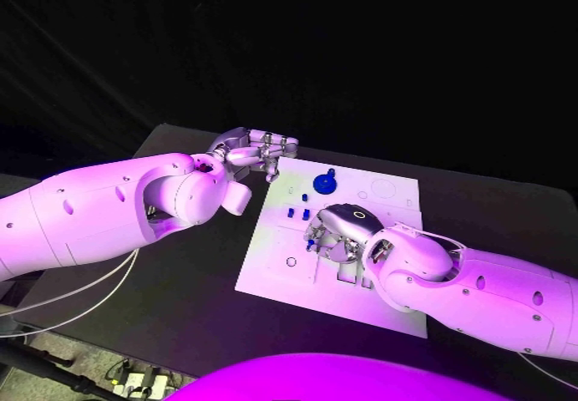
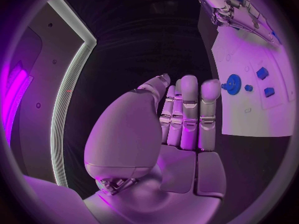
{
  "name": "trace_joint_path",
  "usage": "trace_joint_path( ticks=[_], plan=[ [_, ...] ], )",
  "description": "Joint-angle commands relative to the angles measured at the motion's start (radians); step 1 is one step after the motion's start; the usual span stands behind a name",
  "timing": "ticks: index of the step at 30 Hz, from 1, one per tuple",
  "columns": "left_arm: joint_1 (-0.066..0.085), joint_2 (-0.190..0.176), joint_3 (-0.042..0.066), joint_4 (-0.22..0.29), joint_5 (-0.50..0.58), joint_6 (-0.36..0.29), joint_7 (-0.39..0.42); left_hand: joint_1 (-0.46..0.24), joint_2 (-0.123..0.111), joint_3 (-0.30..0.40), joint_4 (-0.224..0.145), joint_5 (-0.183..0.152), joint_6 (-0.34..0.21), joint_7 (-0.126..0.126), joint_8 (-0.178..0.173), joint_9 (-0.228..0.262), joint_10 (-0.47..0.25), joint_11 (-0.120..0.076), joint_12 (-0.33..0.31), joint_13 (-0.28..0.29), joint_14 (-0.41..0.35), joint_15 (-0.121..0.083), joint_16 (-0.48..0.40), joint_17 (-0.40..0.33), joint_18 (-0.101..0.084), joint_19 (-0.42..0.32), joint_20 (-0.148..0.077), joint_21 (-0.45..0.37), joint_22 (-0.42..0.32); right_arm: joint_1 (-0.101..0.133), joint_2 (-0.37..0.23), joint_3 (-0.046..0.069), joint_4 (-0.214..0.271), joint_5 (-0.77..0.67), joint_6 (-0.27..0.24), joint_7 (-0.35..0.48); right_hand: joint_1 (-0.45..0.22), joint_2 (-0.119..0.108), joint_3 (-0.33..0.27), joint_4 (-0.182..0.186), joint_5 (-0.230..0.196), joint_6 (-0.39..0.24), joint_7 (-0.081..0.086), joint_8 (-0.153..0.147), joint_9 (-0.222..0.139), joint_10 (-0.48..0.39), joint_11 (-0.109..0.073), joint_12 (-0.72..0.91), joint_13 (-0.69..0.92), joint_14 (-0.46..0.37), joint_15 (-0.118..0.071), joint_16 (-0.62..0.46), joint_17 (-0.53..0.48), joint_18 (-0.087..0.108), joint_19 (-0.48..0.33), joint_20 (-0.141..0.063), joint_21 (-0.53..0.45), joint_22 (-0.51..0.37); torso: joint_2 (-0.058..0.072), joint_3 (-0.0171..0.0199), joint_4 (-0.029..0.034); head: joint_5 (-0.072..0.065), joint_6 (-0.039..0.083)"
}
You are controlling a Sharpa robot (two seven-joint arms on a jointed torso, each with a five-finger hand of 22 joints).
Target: Assemble the parts on the task board
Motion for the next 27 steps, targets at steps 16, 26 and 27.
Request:
trace_joint_path(
  ticks=[16,26,27],
  plan=[
    [0.001,0.002,0.001,0.0,0.004,0.02,-0.002,0.004,0.006,-0.002,-0.003,0.001,-0.006,0.004,-0.006,-0.001,-0.009,0.001,0.007,0.001,-0.004,0.0,-0.006,-0.001,0.006,-0.001,-0.001,-0.003,-0.001,-0.002,-0.001,-0.003,0.001,-0.012,0.057,-0.008,-0.014,0.002,0.006,-0.001,-0.005,0.005,0.0,0.003,0.002,-0.001,0.0,-0.008,-0.002,0.055,-0.005,0.004,0.014,-0.006,0.003,0.001,-0.003,0.141,0.0,-0.0003,0.0,0.003,-0.007],
    [0.001,0.003,0.001,-0.001,0.004,0.02,-0.003,0.004,0.006,-0.002,-0.003,0.001,-0.006,0.004,-0.006,-0.001,-0.009,0.001,0.007,0.001,-0.004,0.0,-0.006,-0.001,0.006,-0.001,-0.001,-0.003,-0.001,-0.002,0.006,-0.004,-0.001,-0.015,0.075,-0.011,-0.065,-0.019,-0.006,0.002,-0.028,-0.033,0.014,-0.021,-0.005,-0.033,0.013,-0.025,-0.011,0.054,0.007,0.002,0.008,-0.004,-0.004,0.009,-0.017,0.136,0.0,-0.0009,-0.0006,0.001,-0.005],
    [0.001,0.003,0.001,-0.001,0.004,0.02,-0.003,0.004,0.006,-0.002,-0.003,0.001,-0.006,0.004,-0.006,-0.001,-0.009,0.001,0.007,0.001,-0.004,0.0,-0.006,-0.001,0.006,-0.001,-0.001,-0.003,-0.001,-0.002,0.006,-0.004,-0.002,-0.016,0.078,-0.013,-0.069,-0.021,-0.008,0.003,-0.033,-0.038,0.016,-0.024,-0.006,-0.039,0.015,-0.026,-0.012,0.054,0.008,0.002,0.007,-0.003,-0.006,0.01,-0.021,0.135,0.0,-0.0009,-0.0007,0.0,-0.005]
  ],
)
